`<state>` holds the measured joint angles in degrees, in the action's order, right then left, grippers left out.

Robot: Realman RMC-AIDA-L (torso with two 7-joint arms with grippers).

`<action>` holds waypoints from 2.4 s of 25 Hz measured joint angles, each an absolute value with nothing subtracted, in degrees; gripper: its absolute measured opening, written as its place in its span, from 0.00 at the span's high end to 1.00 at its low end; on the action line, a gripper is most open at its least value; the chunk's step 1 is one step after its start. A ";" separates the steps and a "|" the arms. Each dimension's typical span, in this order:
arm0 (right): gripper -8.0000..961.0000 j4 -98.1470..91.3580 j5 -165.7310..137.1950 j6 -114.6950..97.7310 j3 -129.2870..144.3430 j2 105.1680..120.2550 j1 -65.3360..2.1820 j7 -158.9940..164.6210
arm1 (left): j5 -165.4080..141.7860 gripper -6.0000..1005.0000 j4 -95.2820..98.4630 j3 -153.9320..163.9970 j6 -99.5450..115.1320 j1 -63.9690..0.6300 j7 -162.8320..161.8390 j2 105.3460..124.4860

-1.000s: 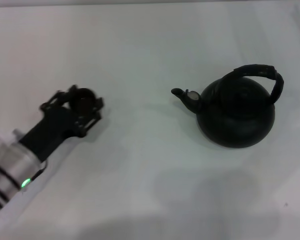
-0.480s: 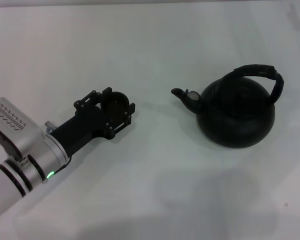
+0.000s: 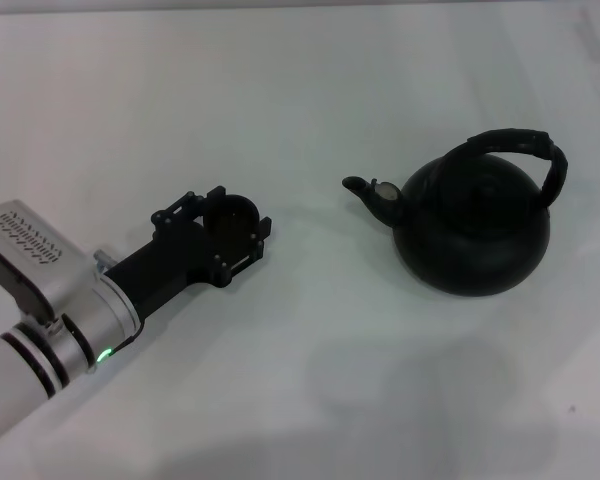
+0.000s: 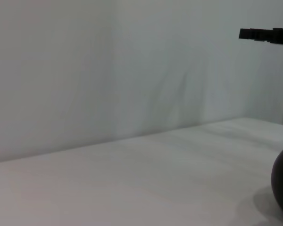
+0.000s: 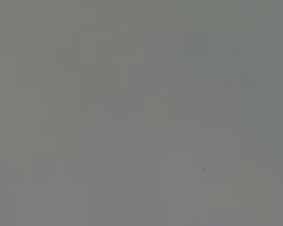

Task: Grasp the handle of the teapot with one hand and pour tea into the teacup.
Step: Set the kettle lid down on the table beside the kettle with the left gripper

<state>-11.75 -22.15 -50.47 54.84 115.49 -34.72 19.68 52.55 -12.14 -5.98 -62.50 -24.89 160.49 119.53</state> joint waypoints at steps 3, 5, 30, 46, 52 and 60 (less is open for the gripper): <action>0.11 -11.81 -22.15 -50.49 54.84 115.49 -34.69 19.69 | 52.55 0.30 -12.14 -5.98 -61.84 -24.76 160.49 119.53; 0.11 -11.84 -22.14 -50.57 54.84 115.49 -34.68 19.69 | 52.55 0.30 -12.13 -5.98 -60.90 -24.76 160.49 119.53; 0.11 -11.87 -22.05 -50.89 54.84 115.49 -34.67 19.92 | 51.16 0.30 -12.16 -6.18 -59.30 -24.61 160.40 119.36; 0.11 -11.79 -21.78 -50.88 54.84 115.49 -34.54 20.12 | 51.34 0.13 -12.13 -6.41 -58.99 -24.26 160.49 119.39; 0.11 -11.78 -21.79 -50.89 54.84 115.49 -34.58 20.16 | 51.39 0.13 -12.13 -6.43 -60.30 -24.14 160.49 119.26; 0.11 -11.71 -21.79 -51.55 54.82 115.58 -34.60 20.22 | 51.73 0.13 -11.66 -7.68 -67.32 -22.51 160.21 119.18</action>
<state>-11.71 -21.79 -51.55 54.82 115.58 -34.60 20.22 51.73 -11.66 -7.68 -67.32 -22.51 160.21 119.18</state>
